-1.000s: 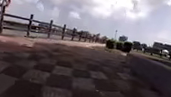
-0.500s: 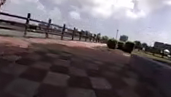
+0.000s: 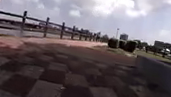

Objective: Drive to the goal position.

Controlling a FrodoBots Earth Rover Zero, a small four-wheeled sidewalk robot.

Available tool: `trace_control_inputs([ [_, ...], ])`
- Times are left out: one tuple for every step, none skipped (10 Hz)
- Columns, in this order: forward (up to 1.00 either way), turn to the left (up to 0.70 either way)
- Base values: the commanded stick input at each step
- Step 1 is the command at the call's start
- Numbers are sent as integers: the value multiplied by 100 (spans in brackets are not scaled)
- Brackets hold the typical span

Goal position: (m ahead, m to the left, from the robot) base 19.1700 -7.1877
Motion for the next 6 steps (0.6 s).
trace_control_inputs([
  [70,2],
  [70,2],
  [70,2],
  [70,2],
  [70,2],
  [70,2],
])
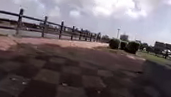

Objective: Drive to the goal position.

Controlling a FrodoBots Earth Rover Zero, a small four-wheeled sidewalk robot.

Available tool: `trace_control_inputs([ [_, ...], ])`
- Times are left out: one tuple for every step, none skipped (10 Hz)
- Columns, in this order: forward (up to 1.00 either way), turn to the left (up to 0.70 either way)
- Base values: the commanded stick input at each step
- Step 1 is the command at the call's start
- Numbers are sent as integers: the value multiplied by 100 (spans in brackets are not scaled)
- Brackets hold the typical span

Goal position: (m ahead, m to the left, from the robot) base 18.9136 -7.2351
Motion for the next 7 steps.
trace_control_inputs([
  [70,2],
  [70,2],
  [70,2],
  [70,3],
  [70,4],
  [70,14],
  [70,35],
])
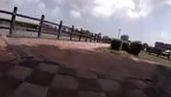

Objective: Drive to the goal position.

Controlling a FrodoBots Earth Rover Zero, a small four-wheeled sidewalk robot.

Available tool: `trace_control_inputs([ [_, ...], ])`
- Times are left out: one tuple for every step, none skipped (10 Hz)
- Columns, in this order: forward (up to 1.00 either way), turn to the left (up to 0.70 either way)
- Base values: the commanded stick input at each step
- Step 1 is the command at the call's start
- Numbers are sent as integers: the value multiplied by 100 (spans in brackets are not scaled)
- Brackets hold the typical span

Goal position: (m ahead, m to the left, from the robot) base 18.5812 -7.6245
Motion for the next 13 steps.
trace_control_inputs([
  [70,22],
  [70,2],
  [70,0],
  [70,0],
  [70,0],
  [70,0],
  [70,2],
  [70,1],
  [70,0],
  [70,1],
  [70,2],
  [70,2],
  [70,2],
])
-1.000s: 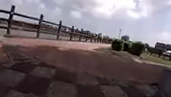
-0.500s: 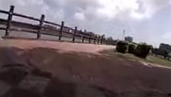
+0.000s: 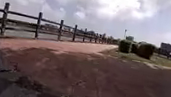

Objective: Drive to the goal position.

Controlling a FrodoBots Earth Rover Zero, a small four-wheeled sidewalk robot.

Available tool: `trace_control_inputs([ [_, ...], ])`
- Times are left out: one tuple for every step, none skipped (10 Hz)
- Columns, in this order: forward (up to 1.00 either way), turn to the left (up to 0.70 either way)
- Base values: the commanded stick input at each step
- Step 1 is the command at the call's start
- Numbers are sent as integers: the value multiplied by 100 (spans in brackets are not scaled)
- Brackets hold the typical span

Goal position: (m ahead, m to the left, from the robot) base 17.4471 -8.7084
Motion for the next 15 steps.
trace_control_inputs([
  [70,1],
  [70,1],
  [70,2],
  [70,2],
  [70,2],
  [70,32],
  [70,35],
  [70,35],
  [70,22],
  [70,5],
  [70,2],
  [70,2],
  [70,2],
  [70,2],
  [70,2],
])
